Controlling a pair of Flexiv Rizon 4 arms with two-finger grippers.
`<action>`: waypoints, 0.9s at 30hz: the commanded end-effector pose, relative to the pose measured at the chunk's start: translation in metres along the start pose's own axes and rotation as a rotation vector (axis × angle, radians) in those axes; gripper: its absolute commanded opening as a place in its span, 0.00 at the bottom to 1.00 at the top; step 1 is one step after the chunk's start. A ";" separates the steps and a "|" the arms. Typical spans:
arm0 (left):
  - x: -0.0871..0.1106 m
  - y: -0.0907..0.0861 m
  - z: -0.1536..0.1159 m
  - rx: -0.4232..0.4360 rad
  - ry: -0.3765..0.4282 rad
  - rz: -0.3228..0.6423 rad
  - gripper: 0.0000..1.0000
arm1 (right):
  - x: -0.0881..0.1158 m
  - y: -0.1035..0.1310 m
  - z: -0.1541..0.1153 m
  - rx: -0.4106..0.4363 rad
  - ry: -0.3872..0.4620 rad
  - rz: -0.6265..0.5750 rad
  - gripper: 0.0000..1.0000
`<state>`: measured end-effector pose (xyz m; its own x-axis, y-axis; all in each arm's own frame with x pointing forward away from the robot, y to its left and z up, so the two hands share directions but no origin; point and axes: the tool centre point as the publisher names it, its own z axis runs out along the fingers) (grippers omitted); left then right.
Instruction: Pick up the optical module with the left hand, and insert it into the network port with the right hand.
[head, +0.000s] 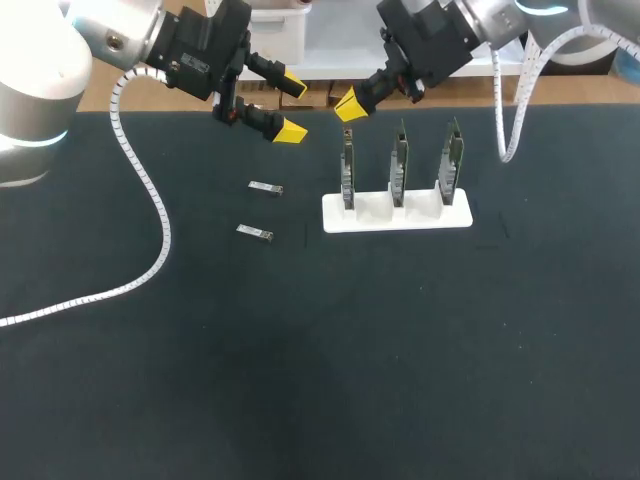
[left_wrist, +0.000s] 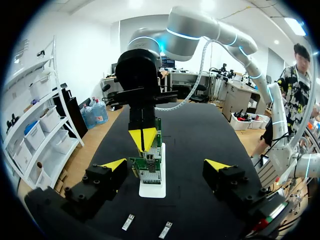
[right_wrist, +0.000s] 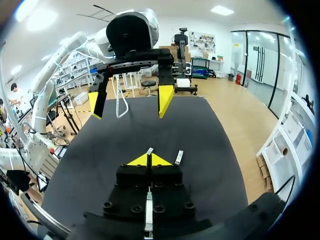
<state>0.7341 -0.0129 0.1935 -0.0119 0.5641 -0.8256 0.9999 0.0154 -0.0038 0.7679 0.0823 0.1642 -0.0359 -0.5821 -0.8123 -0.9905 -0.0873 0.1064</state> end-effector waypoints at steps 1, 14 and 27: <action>-0.001 0.000 0.000 0.001 0.006 -0.003 1.00 | 0.004 0.002 0.001 0.002 -0.001 0.010 0.00; -0.001 0.000 0.000 0.001 0.006 -0.003 1.00 | 0.017 0.003 0.008 -0.006 0.013 0.045 0.00; -0.001 0.000 0.000 0.001 0.006 -0.003 1.00 | 0.026 0.002 0.015 -0.015 0.034 0.067 0.00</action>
<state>0.7341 -0.0129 0.1935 -0.0118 0.5641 -0.8256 0.9999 0.0154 -0.0038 0.7619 0.0784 0.1415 -0.0959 -0.6123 -0.7848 -0.9843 -0.0588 0.1662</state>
